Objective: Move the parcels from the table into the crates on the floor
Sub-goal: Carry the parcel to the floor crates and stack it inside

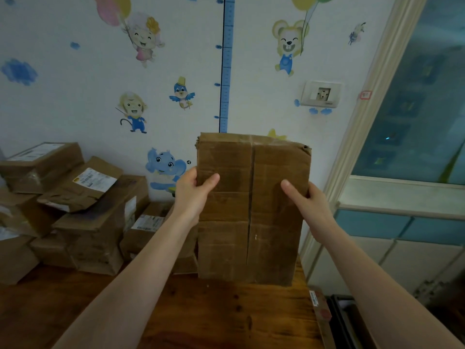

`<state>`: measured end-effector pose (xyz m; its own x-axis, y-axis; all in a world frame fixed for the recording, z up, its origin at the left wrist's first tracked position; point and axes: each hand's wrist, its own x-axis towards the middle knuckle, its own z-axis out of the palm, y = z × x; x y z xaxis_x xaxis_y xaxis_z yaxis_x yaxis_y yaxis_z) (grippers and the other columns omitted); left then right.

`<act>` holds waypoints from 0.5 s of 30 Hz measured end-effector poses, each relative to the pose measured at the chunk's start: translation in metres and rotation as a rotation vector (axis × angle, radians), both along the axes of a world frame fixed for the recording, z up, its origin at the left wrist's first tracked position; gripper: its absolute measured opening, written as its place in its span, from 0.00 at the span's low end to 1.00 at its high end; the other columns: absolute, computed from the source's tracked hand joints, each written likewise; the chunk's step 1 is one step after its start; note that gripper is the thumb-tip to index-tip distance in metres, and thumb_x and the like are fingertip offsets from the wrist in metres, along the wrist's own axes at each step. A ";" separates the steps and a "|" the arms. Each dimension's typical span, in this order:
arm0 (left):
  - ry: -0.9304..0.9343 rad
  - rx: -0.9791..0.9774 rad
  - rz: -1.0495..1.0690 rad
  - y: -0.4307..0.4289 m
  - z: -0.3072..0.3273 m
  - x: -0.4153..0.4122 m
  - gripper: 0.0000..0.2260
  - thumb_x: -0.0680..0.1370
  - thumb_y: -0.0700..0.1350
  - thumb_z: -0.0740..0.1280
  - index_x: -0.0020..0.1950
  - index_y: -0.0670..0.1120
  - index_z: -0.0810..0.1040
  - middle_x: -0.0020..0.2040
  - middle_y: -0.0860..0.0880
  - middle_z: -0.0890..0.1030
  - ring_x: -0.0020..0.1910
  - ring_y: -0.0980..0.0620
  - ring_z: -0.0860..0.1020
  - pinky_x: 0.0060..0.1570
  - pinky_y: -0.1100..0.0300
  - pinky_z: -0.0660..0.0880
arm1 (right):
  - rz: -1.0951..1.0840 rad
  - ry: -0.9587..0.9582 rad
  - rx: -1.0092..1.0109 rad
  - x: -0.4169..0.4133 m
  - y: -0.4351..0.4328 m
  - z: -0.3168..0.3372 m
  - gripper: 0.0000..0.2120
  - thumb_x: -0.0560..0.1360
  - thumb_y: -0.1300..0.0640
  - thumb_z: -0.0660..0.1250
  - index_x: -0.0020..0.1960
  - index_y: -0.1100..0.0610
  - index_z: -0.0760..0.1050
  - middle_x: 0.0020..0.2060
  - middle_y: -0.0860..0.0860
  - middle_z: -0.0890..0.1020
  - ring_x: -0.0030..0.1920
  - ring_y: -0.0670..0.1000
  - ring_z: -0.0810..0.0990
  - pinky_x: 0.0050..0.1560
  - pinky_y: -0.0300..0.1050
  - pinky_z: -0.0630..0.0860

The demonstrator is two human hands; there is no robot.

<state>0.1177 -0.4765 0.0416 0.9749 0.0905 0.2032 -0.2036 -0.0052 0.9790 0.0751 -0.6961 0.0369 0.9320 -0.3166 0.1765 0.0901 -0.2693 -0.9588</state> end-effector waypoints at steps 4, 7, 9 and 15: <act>-0.072 0.050 -0.005 -0.005 0.003 -0.004 0.05 0.76 0.44 0.70 0.50 0.49 0.77 0.50 0.48 0.82 0.53 0.49 0.80 0.57 0.45 0.76 | -0.074 -0.118 0.063 -0.002 0.000 0.015 0.17 0.73 0.47 0.70 0.57 0.53 0.73 0.49 0.47 0.80 0.51 0.49 0.80 0.52 0.45 0.77; -0.042 -0.017 -0.028 -0.013 0.016 -0.012 0.20 0.75 0.52 0.69 0.64 0.47 0.72 0.60 0.50 0.77 0.63 0.47 0.75 0.61 0.53 0.73 | -0.074 -0.184 0.010 -0.007 0.001 0.014 0.16 0.73 0.50 0.70 0.58 0.56 0.75 0.49 0.49 0.82 0.52 0.50 0.81 0.49 0.43 0.78; 0.153 -0.138 -0.094 -0.019 0.023 -0.013 0.41 0.70 0.64 0.67 0.76 0.47 0.57 0.73 0.48 0.65 0.73 0.45 0.62 0.68 0.46 0.62 | -0.021 -0.202 0.007 -0.011 0.002 0.014 0.19 0.72 0.48 0.69 0.59 0.55 0.74 0.50 0.49 0.81 0.53 0.49 0.80 0.50 0.42 0.78; 0.208 -0.442 -0.011 -0.021 0.032 -0.011 0.42 0.71 0.63 0.66 0.78 0.49 0.52 0.77 0.50 0.56 0.75 0.46 0.56 0.71 0.41 0.53 | 0.066 0.016 0.419 -0.019 0.002 0.041 0.26 0.73 0.33 0.55 0.50 0.55 0.76 0.44 0.51 0.80 0.46 0.52 0.79 0.51 0.51 0.76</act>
<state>0.1062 -0.4979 0.0732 0.9922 0.1134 -0.0514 -0.0012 0.4215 0.9068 0.0562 -0.6945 0.0779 0.9543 -0.2973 0.0307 0.0785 0.1503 -0.9855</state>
